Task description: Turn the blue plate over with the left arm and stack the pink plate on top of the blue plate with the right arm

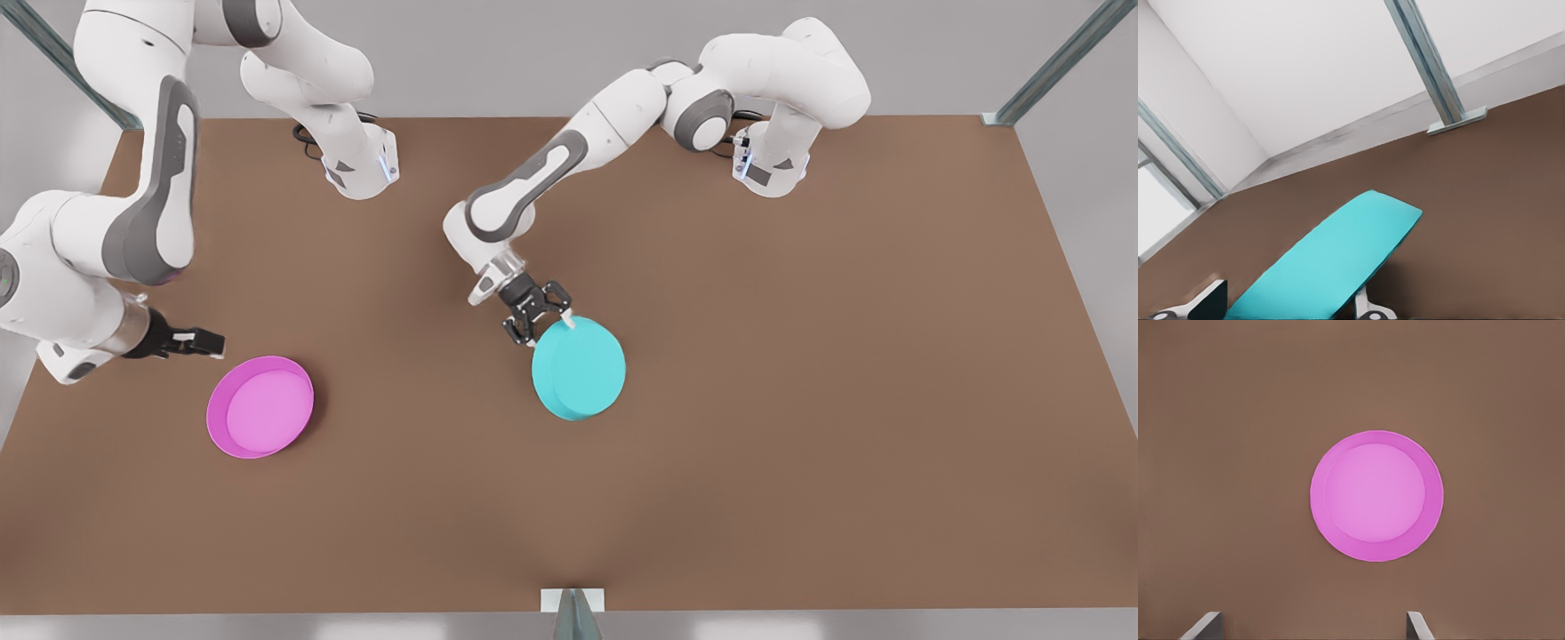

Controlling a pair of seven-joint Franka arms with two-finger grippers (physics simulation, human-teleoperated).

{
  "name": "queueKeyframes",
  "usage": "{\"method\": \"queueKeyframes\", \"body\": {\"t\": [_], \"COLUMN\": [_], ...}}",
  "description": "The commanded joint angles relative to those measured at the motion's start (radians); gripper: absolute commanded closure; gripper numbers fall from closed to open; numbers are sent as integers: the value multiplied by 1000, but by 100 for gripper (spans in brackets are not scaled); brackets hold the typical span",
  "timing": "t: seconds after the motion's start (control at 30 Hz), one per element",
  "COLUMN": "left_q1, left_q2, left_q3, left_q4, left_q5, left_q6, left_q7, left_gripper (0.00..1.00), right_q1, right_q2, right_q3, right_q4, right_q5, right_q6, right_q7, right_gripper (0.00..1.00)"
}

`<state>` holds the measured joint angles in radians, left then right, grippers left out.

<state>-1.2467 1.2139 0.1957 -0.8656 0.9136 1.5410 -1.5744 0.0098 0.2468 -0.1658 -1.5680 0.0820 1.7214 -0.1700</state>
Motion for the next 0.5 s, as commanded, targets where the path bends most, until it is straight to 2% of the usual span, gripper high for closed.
{"method": "queueKeyframes", "body": {"t": [0.0,0.1,0.27,0.3,0.33,0.37,0.47], "left_q1": [1,23,55,70,147,217,475], "left_q2": [1,4,6,-2,-53,-102,-280], "left_q3": [-4,-44,-117,-157,-274,-334,-366], "left_q4": [5,22,53,112,148,146,131], "left_q5": [-79,-81,-81,-96,-151,-240,-640], "left_q6": [1,47,142,162,188,197,160], "left_q7": [-4,-90,-214,-246,-280,-285,-50], "left_gripper": [0,0,0,0,0,0,0], "right_q1": [-16,-17,4,7,6,4,-4], "right_q2": [2,-14,-9,-9,-8,-4,16], "right_q3": [0,-4,0,-1,-15,-32,-77], "right_q4": [-1,-92,-112,-121,-133,-138,-216], "right_q5": [5,10,4,2,2,2,15], "right_q6": [4,53,93,104,122,125,237], "right_q7": [-12,-31,-57,-68,-109,-146,-227], "right_gripper": [0,0,0,0,0,0,0]}}
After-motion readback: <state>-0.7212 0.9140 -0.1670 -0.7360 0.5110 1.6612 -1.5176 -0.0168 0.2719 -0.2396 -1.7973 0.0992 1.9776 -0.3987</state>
